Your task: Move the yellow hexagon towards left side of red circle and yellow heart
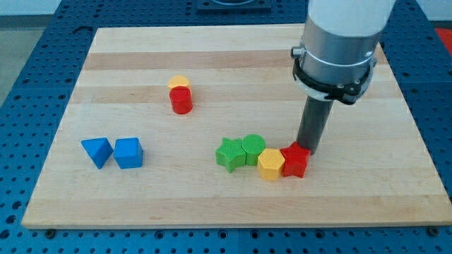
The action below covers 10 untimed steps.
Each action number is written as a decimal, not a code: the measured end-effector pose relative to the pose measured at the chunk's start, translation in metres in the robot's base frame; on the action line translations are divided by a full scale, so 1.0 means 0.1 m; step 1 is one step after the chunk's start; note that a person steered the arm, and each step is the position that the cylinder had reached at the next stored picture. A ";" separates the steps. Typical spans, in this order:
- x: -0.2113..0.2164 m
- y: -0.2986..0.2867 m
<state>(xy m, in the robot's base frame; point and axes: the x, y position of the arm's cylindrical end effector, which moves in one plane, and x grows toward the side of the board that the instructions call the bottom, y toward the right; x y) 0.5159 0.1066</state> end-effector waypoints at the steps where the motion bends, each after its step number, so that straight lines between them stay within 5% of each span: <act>1: 0.19 0.03; 4: 0.44 0.20; 8: 0.44 -1.74; 10: 0.64 -1.80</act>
<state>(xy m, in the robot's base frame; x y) 0.5795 -0.0730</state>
